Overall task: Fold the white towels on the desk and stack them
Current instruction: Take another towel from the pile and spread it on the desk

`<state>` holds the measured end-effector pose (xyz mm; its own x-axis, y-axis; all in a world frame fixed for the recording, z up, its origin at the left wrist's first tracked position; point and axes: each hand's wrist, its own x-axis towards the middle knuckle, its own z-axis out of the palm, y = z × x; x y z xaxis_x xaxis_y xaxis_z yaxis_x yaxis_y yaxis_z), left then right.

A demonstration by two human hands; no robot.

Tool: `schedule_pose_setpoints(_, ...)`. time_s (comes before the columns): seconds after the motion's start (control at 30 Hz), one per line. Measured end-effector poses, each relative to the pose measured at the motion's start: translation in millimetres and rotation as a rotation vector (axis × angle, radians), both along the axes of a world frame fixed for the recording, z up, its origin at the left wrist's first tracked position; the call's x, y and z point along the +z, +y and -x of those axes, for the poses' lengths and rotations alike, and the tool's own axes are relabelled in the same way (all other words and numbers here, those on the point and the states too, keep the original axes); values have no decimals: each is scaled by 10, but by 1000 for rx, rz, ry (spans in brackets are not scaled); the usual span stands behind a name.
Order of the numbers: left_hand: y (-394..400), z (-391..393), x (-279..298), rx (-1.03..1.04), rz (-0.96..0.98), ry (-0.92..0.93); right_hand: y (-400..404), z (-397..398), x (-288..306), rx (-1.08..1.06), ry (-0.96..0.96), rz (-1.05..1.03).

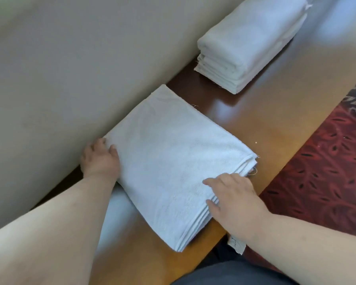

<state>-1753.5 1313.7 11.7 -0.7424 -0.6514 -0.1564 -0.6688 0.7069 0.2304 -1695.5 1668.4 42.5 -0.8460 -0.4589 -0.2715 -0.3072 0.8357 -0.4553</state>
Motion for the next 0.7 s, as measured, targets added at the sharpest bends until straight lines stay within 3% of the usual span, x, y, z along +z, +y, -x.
schedule_pose_setpoints(0.1,-178,-143,-19,104,-289,59,-92,-225,-36,499,-50,-119)
schedule_pose_setpoints(0.17,-240,-144,-42,260,-520,146,-142,-295,-86,663,-159,-210)
schedule_pose_setpoints(0.3,-273,-63,-127,518,-861,212,-403,-504,-140,574,-195,-383)
schedule_pose_setpoints(0.4,-269,-43,-252,499,-850,241,-775,-689,-178,434,-95,-330)
schedule_pose_setpoints(0.53,-357,-218,-234,530,-922,340,-931,-826,-287,493,-15,-462)
schedule_pose_setpoints(0.7,-680,-1051,-143,700,-947,354,-894,-811,-212,583,37,-561)
